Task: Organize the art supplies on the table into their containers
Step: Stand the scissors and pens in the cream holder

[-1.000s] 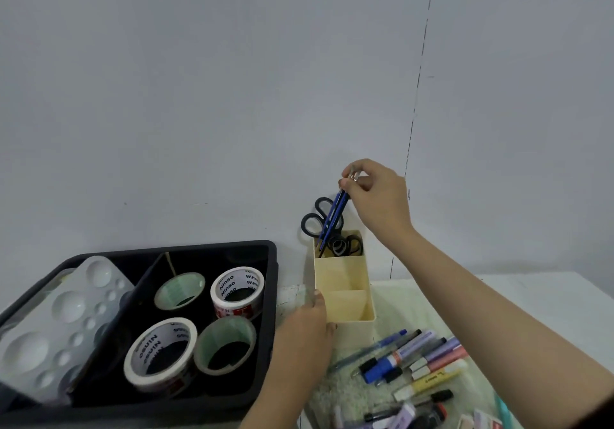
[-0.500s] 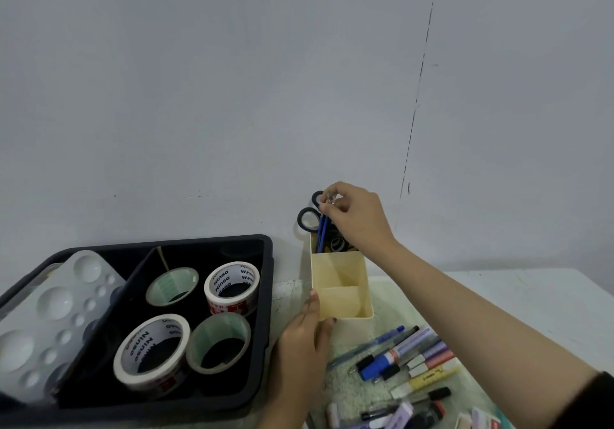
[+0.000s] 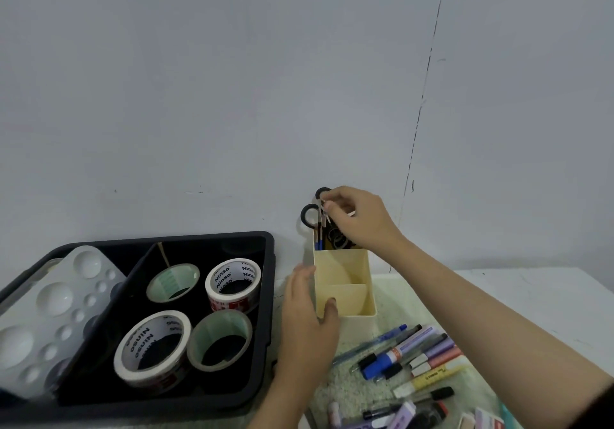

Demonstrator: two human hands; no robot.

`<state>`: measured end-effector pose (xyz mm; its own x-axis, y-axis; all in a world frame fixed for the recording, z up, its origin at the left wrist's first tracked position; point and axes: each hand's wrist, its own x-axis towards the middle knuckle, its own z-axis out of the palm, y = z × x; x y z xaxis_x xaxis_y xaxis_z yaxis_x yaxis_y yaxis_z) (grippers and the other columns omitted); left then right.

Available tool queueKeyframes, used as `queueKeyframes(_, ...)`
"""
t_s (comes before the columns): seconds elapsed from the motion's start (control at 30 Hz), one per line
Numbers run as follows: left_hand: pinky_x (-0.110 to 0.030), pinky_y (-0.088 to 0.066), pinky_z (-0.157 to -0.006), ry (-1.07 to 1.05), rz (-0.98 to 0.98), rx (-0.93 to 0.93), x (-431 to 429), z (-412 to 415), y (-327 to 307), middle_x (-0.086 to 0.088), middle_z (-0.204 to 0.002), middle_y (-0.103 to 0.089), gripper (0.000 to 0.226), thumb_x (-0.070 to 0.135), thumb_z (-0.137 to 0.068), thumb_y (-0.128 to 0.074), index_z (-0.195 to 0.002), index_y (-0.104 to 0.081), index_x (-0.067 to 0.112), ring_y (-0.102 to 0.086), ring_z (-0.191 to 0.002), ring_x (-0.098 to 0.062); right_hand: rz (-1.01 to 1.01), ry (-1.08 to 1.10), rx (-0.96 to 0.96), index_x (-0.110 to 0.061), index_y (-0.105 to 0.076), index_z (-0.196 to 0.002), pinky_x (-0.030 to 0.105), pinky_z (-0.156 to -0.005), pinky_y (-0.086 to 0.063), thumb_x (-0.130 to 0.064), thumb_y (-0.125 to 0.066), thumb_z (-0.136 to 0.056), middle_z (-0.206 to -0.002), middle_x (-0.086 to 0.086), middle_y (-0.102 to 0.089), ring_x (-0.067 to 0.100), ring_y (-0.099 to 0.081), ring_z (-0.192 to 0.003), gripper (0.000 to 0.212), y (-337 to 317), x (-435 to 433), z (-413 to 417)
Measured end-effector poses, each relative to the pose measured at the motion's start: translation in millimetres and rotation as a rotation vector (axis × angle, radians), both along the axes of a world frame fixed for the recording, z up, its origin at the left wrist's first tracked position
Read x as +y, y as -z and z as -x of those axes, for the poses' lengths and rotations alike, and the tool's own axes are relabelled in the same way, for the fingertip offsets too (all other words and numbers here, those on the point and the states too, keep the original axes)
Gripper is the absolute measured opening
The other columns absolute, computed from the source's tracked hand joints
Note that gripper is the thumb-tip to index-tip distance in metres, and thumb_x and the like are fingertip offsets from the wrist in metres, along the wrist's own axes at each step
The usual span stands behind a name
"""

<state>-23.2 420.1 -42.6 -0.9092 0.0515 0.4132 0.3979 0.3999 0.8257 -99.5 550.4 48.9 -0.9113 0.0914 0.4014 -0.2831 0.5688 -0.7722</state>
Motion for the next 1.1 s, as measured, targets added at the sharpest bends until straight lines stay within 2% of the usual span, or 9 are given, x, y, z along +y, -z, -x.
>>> queueKeyframes(0.1,-0.018,-0.032,-0.097,0.013,-0.053,0.016,3.4,13.8,-22.9,0.023,-0.120,-0.040,0.048,0.008,-0.089,-0.057,-0.130,-0.041,0.028,-0.037,-0.116,0.005,-0.021,0.114,0.044,-0.020,-0.067,-0.099,0.004,-0.066,-0.039,-0.016,-0.052,-0.090,-0.094,-0.009,-0.066,-0.003,-0.057,-0.077,0.018,-0.6,14.0,7.2)
queueKeyframes(0.23,-0.014,-0.028,-0.099,0.043,-0.018,0.086,5.8,48.6,-47.7,0.011,-0.130,-0.044,0.056,0.010,-0.087,-0.061,-0.138,-0.040,0.021,-0.037,-0.121,0.001,-0.122,0.101,-0.054,-0.023,-0.061,-0.114,0.023,-0.083,-0.043,-0.015,-0.052,-0.089,-0.105,-0.006,-0.065,0.011,-0.058,-0.092,0.028,-0.5,24.5,21.4)
queueKeyframes(0.33,-0.019,-0.032,-0.097,0.045,0.055,0.091,8.4,77.6,-60.3,0.005,-0.135,-0.046,0.061,0.014,-0.084,-0.066,-0.139,-0.040,0.023,-0.041,-0.124,-0.010,-0.209,0.061,-0.086,-0.023,-0.059,-0.113,0.024,-0.076,-0.043,-0.018,-0.055,-0.088,-0.097,-0.008,-0.062,0.011,-0.057,-0.086,0.026,-2.6,18.2,28.3)
queueKeyframes(0.43,-0.028,-0.040,-0.097,0.063,0.097,0.123,9.5,91.9,-63.9,0.005,-0.127,-0.052,0.057,0.020,-0.080,-0.071,-0.132,-0.048,0.028,-0.046,-0.119,-0.012,-0.291,0.081,-0.065,-0.020,-0.058,-0.103,0.029,-0.070,-0.048,-0.018,-0.059,-0.086,-0.087,-0.007,-0.061,0.014,-0.057,-0.081,0.017,-5.4,14.0,30.7)
queueKeyframes(0.57,-0.036,-0.040,-0.098,0.001,0.165,0.195,12.4,94.9,-63.4,0.006,-0.120,-0.054,0.049,0.029,-0.075,-0.076,-0.121,-0.059,0.029,-0.043,-0.114,-0.013,-0.218,0.080,-0.018,-0.020,-0.057,-0.096,0.026,-0.061,-0.044,-0.011,-0.063,-0.083,-0.072,-0.005,-0.059,0.013,-0.054,-0.067,0.017,-5.6,20.3,28.6)
queueKeyframes(0.7,-0.034,-0.033,-0.103,-0.008,0.225,0.216,17.3,93.4,-58.0,0.004,-0.135,-0.044,0.052,0.040,-0.069,-0.079,-0.117,-0.061,0.032,-0.034,-0.125,-0.013,-0.087,0.133,0.009,-0.020,-0.056,-0.098,0.017,-0.056,-0.038,-0.012,-0.064,-0.085,-0.067,0.000,-0.058,0.008,-0.052,-0.063,0.017,-3.8,29.0,22.0)
queueKeyframes(0.9,-0.031,-0.024,-0.103,-0.040,0.276,0.244,22.9,92.8,-44.2,-0.001,-0.140,-0.042,0.034,0.030,-0.073,-0.077,-0.105,-0.068,0.024,-0.030,-0.130,-0.018,0.052,0.263,0.024,-0.017,-0.054,-0.098,0.018,-0.057,-0.040,-0.013,-0.063,-0.086,-0.067,0.004,-0.057,0.014,-0.054,-0.064,0.015,11.5,44.5,9.5)
queueKeyframes(1.03,-0.028,-0.026,-0.102,-0.041,0.213,0.229,21.6,93.4,-41.1,0.000,-0.134,-0.047,0.015,0.017,-0.079,-0.072,-0.093,-0.070,0.020,-0.035,-0.127,-0.016,0.135,0.267,-0.039,-0.017,-0.052,-0.097,0.026,-0.063,-0.047,-0.013,-0.064,-0.086,-0.080,0.009,-0.062,0.027,-0.063,-0.076,0.017,15.3,50.8,7.2)
queueKeyframes(1.1,-0.025,-0.025,-0.100,-0.044,0.220,0.212,20.0,94.5,-41.9,0.001,-0.134,-0.048,0.012,0.016,-0.080,-0.070,-0.091,-0.069,0.019,-0.035,-0.126,-0.016,0.072,0.295,-0.040,-0.018,-0.048,-0.107,0.027,-0.063,-0.044,-0.017,-0.064,-0.086,-0.096,0.006,-0.059,0.023,-0.060,-0.084,0.027,16.9,48.1,6.2)
